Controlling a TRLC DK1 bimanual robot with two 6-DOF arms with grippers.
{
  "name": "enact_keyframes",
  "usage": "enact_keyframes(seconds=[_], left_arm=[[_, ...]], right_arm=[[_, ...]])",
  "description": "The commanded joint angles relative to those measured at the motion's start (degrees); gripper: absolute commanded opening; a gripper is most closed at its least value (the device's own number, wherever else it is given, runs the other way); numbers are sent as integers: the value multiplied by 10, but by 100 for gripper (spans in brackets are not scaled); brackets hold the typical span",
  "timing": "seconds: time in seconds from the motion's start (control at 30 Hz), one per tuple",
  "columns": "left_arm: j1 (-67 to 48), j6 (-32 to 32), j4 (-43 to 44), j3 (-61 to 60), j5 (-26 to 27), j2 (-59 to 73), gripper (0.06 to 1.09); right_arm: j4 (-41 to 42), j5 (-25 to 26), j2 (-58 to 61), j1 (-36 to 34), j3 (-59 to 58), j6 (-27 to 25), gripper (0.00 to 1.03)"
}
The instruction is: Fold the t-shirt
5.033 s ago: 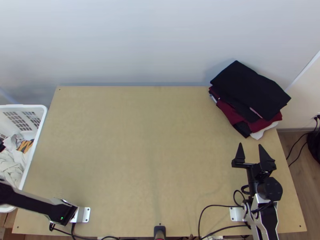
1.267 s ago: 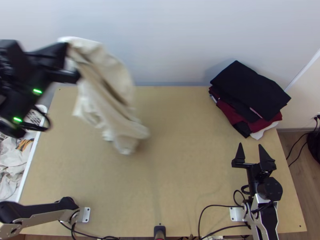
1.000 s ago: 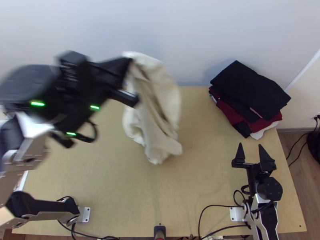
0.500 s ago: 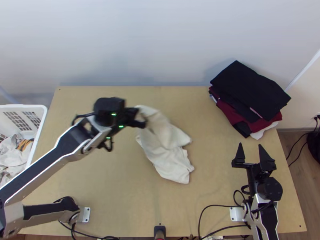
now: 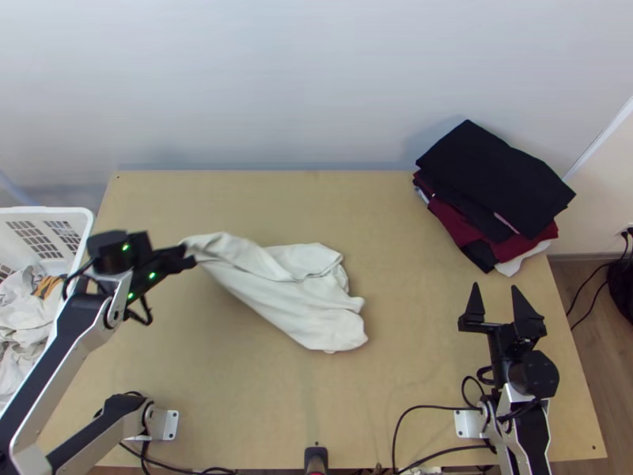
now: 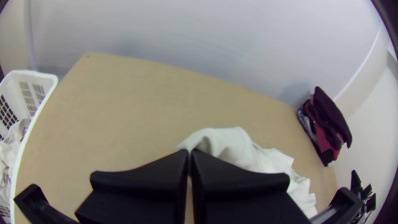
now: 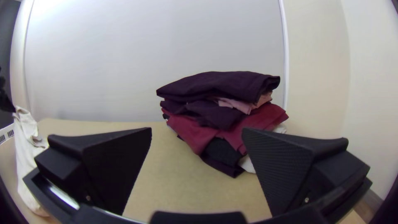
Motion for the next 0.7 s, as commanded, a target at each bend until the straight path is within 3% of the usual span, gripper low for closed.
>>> enact_keyframes(seconds=[0.0,0.43,0.47,0.53,0.67], left_arm=[[53,27,35,-42,10,6,9],[159,41,53,-60,19,96,10],[161,41,50,-57,19,96,19],[164,40,44,-50,10,89,51],[198,23,18,-10,9,83,98]], right_arm=[[-9,3,-1,-3,-4,2,98],[-9,3,-1,-3,-4,2,98],[-9,3,-1,-3,-4,2,98],[-9,3,-1,-3,-4,2,98],[-9,3,-1,-3,-4,2,98]])
